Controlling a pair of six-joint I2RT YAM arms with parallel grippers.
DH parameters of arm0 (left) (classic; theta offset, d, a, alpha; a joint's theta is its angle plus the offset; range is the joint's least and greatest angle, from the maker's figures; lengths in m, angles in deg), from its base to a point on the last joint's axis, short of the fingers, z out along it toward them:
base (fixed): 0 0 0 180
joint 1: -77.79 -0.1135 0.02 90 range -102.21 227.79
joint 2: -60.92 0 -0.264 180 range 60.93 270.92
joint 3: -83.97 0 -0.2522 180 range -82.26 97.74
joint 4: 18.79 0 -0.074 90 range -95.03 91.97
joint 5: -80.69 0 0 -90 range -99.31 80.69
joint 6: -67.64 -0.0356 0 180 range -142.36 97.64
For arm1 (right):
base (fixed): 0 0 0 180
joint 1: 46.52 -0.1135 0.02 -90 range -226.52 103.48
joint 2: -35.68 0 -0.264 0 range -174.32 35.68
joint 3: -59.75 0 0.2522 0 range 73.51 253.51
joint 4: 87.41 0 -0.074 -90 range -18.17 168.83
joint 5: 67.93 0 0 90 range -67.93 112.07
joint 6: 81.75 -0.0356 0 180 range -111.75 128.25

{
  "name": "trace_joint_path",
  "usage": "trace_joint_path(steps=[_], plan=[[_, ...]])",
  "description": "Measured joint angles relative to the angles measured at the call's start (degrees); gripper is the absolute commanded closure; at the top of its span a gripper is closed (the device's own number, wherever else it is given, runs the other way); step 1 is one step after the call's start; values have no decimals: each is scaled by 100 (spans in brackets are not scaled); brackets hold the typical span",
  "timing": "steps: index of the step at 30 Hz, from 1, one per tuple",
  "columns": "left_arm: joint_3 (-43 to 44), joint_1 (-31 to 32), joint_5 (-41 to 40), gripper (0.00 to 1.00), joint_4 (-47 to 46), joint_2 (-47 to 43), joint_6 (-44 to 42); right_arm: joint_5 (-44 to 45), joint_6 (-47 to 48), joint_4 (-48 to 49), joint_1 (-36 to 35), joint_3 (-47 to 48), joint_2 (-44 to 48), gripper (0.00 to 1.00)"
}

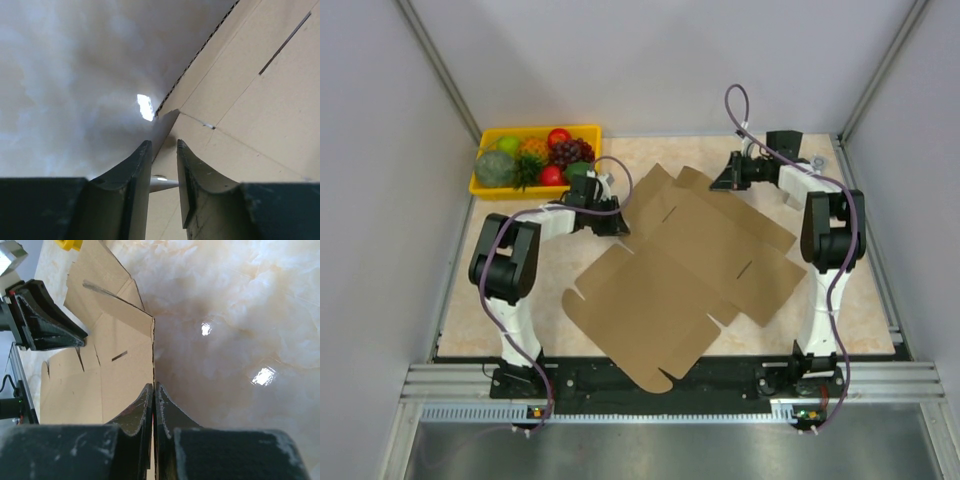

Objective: Fold the paper box

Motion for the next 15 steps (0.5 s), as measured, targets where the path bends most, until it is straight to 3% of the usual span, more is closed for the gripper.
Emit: trace_joint_path(steps=[11, 15], plan=[[-584, 839, -1008, 91, -33, -968, -472, -42, -90, 144, 57, -2, -50, 100], [-699, 1132, -1364, 90, -76, -1268, -603, -44, -111, 192, 92, -2, -61, 100]])
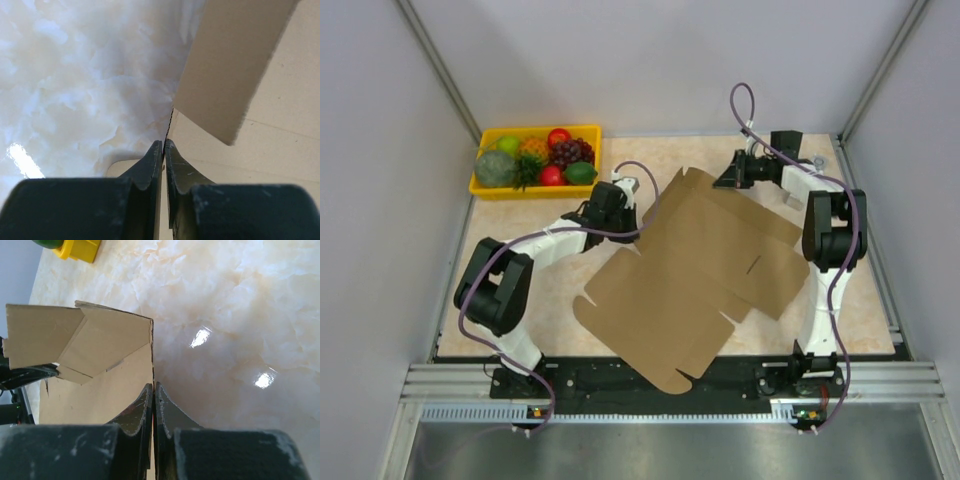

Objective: Fold the paper box

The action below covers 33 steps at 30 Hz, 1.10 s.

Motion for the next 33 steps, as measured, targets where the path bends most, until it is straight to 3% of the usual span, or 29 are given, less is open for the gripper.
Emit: trace_joint_path(steps=[7, 9, 12, 20, 26, 33], plan=[[-70, 140, -328, 77, 72, -131, -13, -42, -50, 61, -7, 0, 0, 100], [-70, 138, -363, 77, 127, -131, 9, -46, -81, 66, -7, 0, 0, 100], [-68, 149, -385, 85, 166, -127, 57, -46, -103, 70, -7, -2, 0, 100], [-59, 433, -466, 88, 107, -120, 221, -28, -149, 114, -9, -22, 2, 100], [-63, 518, -350, 86, 2, -70, 446, 358, -72, 284, -76, -393, 179, 100], [-164, 518, -197, 79, -127, -61, 660, 1322, 321, 369, -407, -953, 997, 100]])
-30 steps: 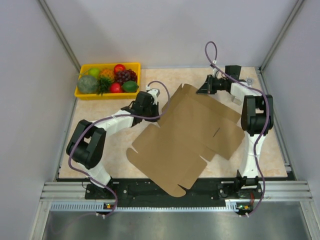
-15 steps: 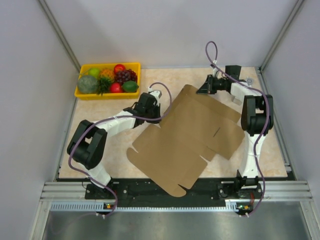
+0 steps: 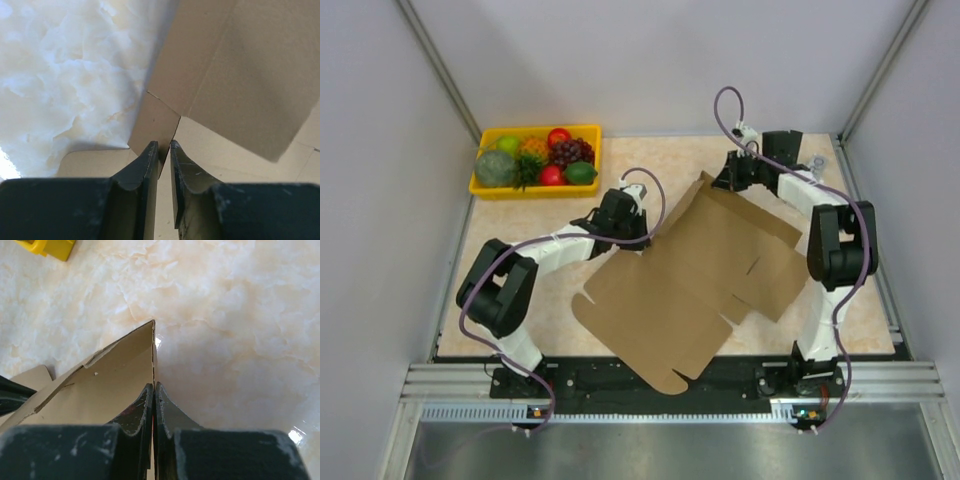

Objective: Fold the paper box

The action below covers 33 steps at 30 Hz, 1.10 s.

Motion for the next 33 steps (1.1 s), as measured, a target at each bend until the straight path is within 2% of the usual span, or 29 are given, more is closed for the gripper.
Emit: trace_joint_path(steps=[3, 4, 5, 12, 23, 29, 33], plan=[[-72, 0, 59, 76, -118, 2, 87, 190, 57, 133, -116, -219, 354, 100], [-87, 0, 81, 66, -140, 2, 109, 221, 57, 184, -138, -269, 424, 100], [-109, 0, 87, 63, -164, 2, 140, 254, 55, 234, -162, -330, 494, 100], [-251, -46, -98, 49, -262, 2, 214, 238, 15, 249, -260, -413, 518, 100], [-85, -197, -94, 48, -13, 59, 271, 232, 4, 256, -258, -411, 516, 100], [-595, -208, -186, 55, -592, -168, 540, 136, -15, 236, -264, -407, 507, 100], [-629, -258, -168, 50, -743, -195, 741, 94, -31, 249, -271, -404, 507, 100]])
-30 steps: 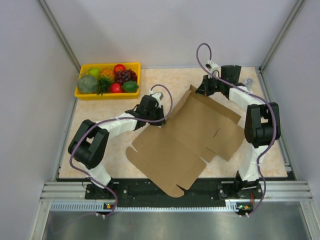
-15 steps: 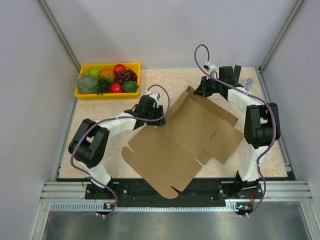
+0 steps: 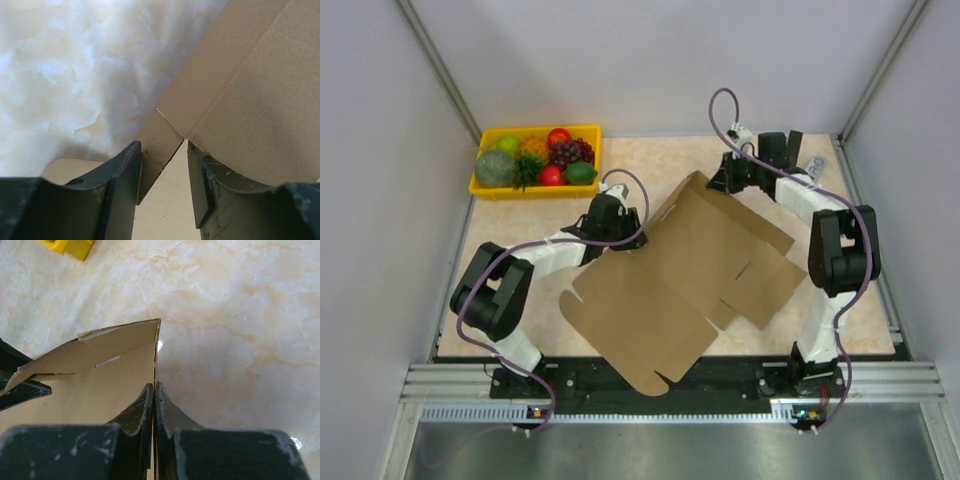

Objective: Fold the paper box

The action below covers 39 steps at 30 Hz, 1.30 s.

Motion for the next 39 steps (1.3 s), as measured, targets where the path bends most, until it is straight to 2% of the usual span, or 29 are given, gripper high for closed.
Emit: trace_joint_path(steps=[2, 7, 8, 9, 11, 17, 22, 27, 34, 39], plan=[[-50, -74, 79, 49, -197, 0, 201, 4, -17, 37, 11, 0, 0, 100], [-195, -197, 85, 61, -485, 13, 678, -44, -48, 48, 20, 0, 0, 100], [-195, -199, 37, 61, -487, 20, 763, -52, -55, 46, 20, 0, 0, 100], [-195, -201, 7, 54, -492, 24, 831, -68, -61, 48, 20, 0, 0, 100], [-195, -199, -70, 50, -496, 37, 984, -68, -59, 46, 15, 0, 0, 100], [-420, -264, -380, 58, -835, 39, 1600, -87, -66, 68, 4, 0, 0, 100], [-649, -317, -339, 51, -1169, 39, 1878, 2, 35, 66, -101, -15, 0, 100], [-892, -317, -55, 51, -1685, 39, 2050, 516, 306, 44, -280, -203, 83, 100], [-949, -339, 7, 43, -1829, 48, 2149, 1840, 793, -92, -876, -809, 748, 100], [-953, -376, -85, 43, -1851, 48, 2100, 2583, 984, -142, -1213, -946, 1067, 100]])
